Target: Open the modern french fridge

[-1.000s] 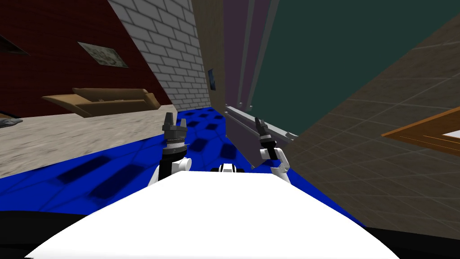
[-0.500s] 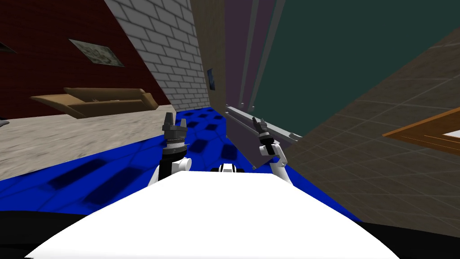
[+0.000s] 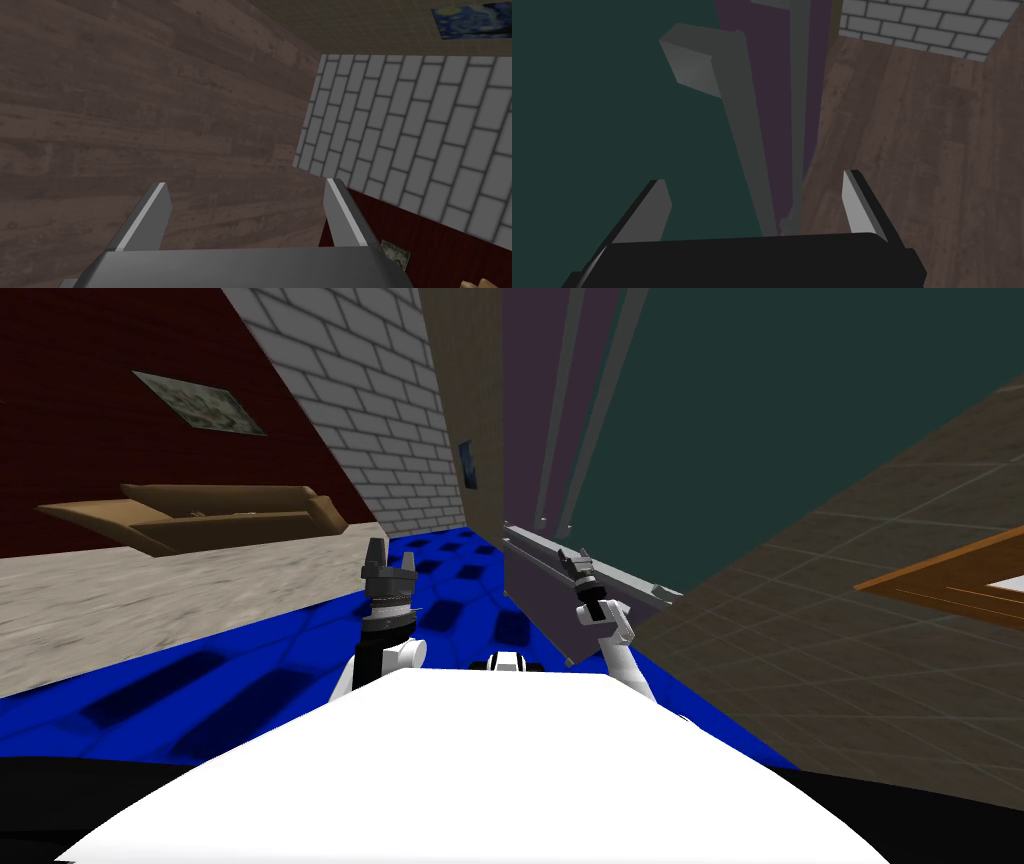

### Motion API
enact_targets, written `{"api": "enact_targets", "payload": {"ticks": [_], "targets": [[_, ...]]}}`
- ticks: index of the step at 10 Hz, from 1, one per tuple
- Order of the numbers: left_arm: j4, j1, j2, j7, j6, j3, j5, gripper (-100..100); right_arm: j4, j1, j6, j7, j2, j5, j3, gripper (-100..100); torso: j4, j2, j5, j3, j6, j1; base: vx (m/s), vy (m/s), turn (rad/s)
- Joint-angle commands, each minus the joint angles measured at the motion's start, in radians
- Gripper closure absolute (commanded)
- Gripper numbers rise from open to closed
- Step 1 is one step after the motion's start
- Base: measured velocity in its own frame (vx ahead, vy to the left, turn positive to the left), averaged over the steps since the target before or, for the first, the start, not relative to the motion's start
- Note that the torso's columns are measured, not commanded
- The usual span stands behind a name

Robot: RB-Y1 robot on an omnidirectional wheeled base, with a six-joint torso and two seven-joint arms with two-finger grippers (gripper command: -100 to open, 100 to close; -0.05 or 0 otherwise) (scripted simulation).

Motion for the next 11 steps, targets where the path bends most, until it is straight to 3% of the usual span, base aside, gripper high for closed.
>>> {"api": "enact_targets", "payload": {"ticks": [1, 2, 3, 5, 6, 9, 10, 11], "targets": [[0.000, 0.000, 0.000, 0.000, 0.000, 0.000, 0.000, 0, 0.055, -0.048, 0.021, 0.075, -0.023, 0.049, -0.004, -100, 0.000, 0.001, 0.000, 0.001, 0.000, 0.000, 0.029, 0.067, -0.032], [0.000, 0.000, 0.000, 0.000, 0.000, 0.000, 0.000, 0, 0.083, -0.078, 0.031, 0.101, -0.036, 0.079, -0.007, -100, 0.001, 0.002, 0.000, 0.001, 0.000, 0.000, 0.045, 0.092, -0.061], [0.000, 0.000, 0.000, 0.000, 0.000, 0.000, 0.000, 0, 0.092, -0.078, 0.031, 0.116, -0.036, 0.079, -0.007, -100, 0.000, 0.001, 0.000, 0.001, 0.000, 0.001, 0.037, 0.068, -0.017], [0.000, 0.000, 0.000, 0.000, 0.000, 0.000, 0.000, 0, 0.163, -0.136, 0.050, 0.182, -0.062, 0.137, -0.012, -100, 0.000, 0.001, 0.000, 0.001, 0.000, -0.001, 0.040, 0.062, -0.042], [0.000, 0.000, 0.000, 0.000, 0.000, 0.000, 0.000, 0, 0.163, -0.136, 0.050, 0.192, -0.062, 0.137, -0.012, -100, 0.000, 0.000, 0.000, 0.000, 0.000, 0.000, 0.034, 0.063, -0.013], [0.000, 0.000, 0.000, 0.000, 0.000, 0.000, 0.000, 0, 0.259, -0.214, 0.076, 0.285, -0.100, 0.216, -0.020, -100, 0.000, 0.001, 0.001, 0.001, 0.000, 0.001, 0.031, 0.087, -0.040], [0.000, 0.000, 0.000, 0.000, 0.000, 0.000, 0.000, 0, 0.259, -0.214, 0.076, 0.295, -0.100, 0.216, -0.020, -100, 0.000, 0.000, 0.000, 0.000, 0.000, 0.001, 0.036, 0.067, -0.016], [0.000, 0.000, 0.000, 0.000, 0.000, 0.000, 0.000, 0, 0.287, -0.237, 0.084, 0.325, -0.112, 0.239, -0.022, -100, 0.000, 0.001, 0.000, 0.000, 0.000, -0.001, 0.033, 0.046, -0.026]]}}
